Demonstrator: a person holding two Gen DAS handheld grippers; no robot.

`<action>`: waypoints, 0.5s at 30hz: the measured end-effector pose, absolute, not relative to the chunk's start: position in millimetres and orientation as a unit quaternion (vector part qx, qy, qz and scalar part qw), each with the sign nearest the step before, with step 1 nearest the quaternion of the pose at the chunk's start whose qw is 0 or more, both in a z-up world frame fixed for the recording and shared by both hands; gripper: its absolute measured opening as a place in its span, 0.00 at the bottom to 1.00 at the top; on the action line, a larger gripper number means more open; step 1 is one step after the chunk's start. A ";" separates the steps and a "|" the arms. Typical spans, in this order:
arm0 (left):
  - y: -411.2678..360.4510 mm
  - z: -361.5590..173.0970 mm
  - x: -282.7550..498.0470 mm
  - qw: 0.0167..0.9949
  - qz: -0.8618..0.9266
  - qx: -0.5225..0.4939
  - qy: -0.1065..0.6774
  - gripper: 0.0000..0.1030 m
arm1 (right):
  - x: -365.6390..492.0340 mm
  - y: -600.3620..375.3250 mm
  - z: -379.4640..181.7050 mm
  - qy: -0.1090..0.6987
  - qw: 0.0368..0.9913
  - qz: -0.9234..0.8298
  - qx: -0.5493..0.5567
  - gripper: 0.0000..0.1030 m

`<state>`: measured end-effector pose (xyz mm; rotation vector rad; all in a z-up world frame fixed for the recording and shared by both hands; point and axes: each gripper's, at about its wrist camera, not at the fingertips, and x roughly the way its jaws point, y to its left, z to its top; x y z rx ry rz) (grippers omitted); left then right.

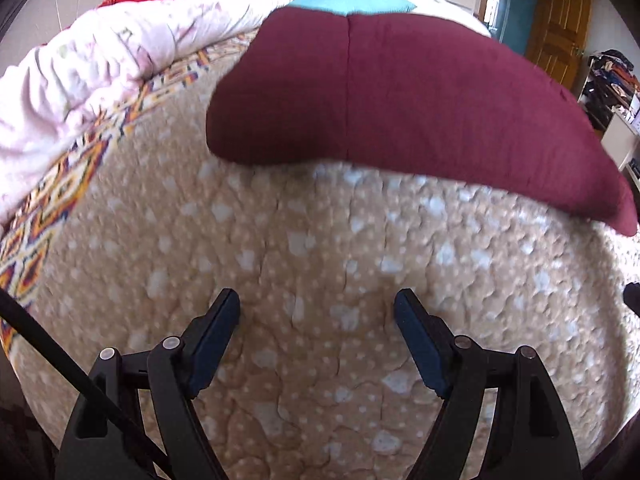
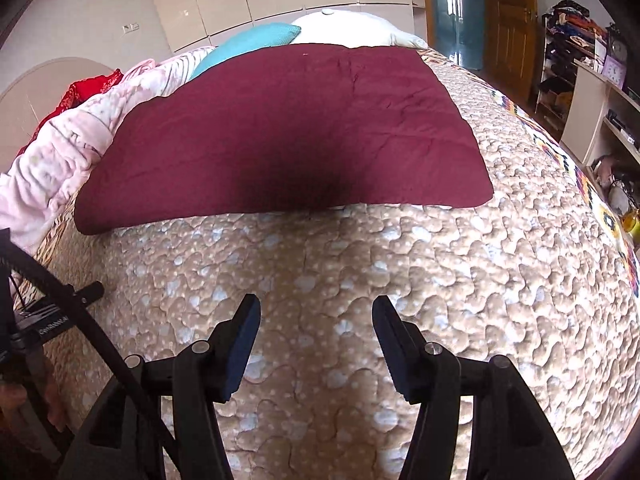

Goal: Fold large clothes

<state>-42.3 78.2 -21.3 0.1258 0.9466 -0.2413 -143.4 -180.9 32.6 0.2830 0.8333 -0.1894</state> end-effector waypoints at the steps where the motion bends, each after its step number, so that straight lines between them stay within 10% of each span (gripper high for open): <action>1: 79.1 -22.3 -43.2 0.883 -0.116 0.059 0.451 0.77 | -143.9 -178.5 32.0 0.401 0.902 -0.093 0.133 0.61; 15: 79.6 -32.5 -43.5 0.887 -0.108 0.063 0.444 0.90 | -147.6 -150.2 14.0 0.406 0.900 -0.106 0.122 0.67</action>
